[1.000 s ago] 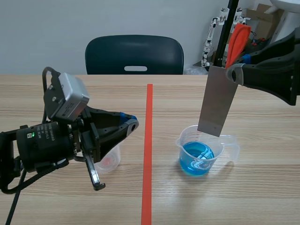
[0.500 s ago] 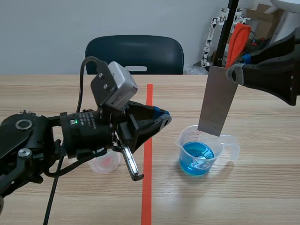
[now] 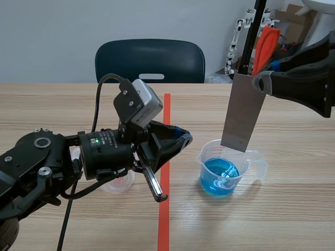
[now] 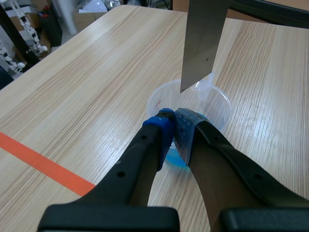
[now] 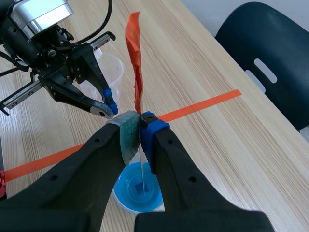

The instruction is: Do the redox reaction experiment. move the plate over the blue solution

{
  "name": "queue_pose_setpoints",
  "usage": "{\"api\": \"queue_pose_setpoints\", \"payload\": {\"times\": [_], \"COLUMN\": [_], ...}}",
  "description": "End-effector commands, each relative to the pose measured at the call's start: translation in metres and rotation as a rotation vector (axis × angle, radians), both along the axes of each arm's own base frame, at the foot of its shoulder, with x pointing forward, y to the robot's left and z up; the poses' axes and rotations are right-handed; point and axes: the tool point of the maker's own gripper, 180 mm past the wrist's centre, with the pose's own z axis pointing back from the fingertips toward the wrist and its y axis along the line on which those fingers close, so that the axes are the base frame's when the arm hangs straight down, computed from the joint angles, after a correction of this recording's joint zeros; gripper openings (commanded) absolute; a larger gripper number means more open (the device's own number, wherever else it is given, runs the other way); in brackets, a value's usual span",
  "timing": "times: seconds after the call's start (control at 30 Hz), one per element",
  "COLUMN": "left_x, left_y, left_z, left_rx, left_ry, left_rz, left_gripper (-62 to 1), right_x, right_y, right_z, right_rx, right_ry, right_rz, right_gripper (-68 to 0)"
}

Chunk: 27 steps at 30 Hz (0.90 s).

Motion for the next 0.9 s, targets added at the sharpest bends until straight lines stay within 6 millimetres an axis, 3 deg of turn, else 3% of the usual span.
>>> {"api": "queue_pose_setpoints", "payload": {"times": [0.0,0.87], "left_x": [0.0029,-0.0022], "left_y": [-0.0041,-0.0059], "left_z": [0.0132,0.0107], "left_rx": [-0.039,-0.029], "left_ry": [-0.025,-0.023], "left_rz": [-0.001,-0.027], "left_gripper": [-58.2,-58.2], "right_x": [0.0044,0.0044], "right_y": [-0.0024,-0.0026], "right_z": [0.0127,0.0121], "right_rx": [0.018,0.014], "right_ry": [-0.033,-0.032], "right_rz": [-0.001,-0.001], "right_gripper": [-66.9,-66.9]}}
